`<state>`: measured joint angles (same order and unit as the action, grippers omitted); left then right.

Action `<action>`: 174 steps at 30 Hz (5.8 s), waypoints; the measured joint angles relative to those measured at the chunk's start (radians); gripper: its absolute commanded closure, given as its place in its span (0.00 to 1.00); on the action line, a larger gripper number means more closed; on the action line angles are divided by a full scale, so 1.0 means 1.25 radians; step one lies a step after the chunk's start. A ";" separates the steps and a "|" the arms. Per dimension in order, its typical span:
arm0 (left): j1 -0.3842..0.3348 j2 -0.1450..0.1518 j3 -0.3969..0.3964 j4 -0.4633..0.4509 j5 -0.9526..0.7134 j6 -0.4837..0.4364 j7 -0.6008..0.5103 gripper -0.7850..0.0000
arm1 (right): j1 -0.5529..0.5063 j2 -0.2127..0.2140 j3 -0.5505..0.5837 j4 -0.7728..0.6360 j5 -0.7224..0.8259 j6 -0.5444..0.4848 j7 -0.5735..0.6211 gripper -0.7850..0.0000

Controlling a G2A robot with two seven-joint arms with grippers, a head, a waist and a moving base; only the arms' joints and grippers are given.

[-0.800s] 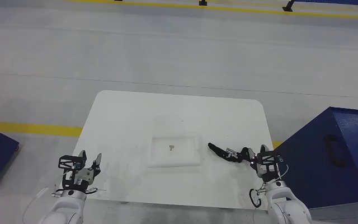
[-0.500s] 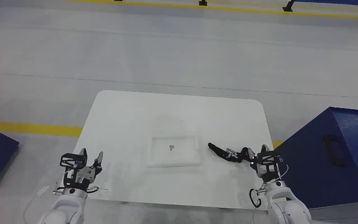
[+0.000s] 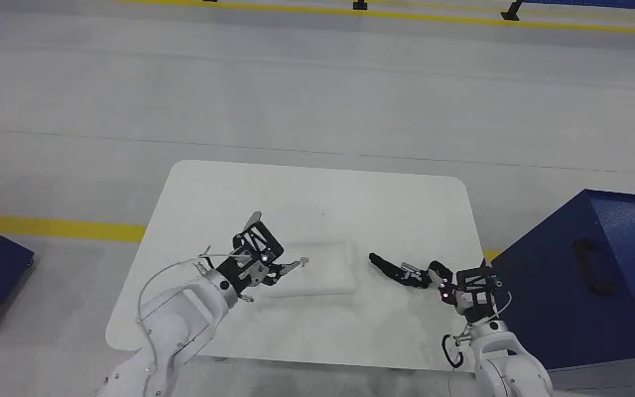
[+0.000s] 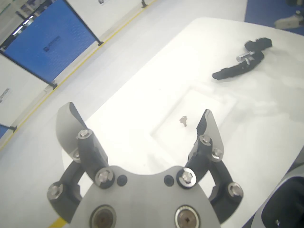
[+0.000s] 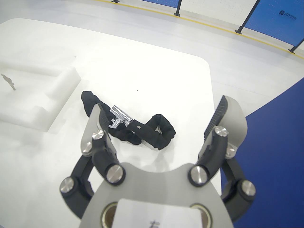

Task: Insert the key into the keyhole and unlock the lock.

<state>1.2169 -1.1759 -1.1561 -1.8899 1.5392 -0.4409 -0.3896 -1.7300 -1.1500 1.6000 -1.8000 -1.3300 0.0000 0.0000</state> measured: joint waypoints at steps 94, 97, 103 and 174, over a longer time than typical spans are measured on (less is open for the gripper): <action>-0.833 -0.432 0.787 1.250 -0.727 -0.277 -0.466 0.54 | 0.000 0.000 0.000 0.000 0.000 0.000 0.000 0.00; -0.831 -0.440 0.787 1.260 -0.719 -0.285 -0.462 0.62 | 0.000 0.000 0.000 0.000 0.000 0.000 0.000 0.00; -0.830 -0.455 0.785 1.279 -0.711 -0.294 -0.458 0.63 | 0.000 0.000 0.000 0.000 0.000 0.000 0.000 0.00; -0.888 -0.428 0.756 1.328 -0.569 -0.417 -0.326 1.00 | 0.000 0.000 0.000 0.000 0.000 0.000 0.000 0.00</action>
<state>0.1074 -1.7104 -0.2109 -0.2303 0.8278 -0.9625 -0.7969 -1.7300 -1.1500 1.6000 -1.8000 -1.3300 0.0000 0.0000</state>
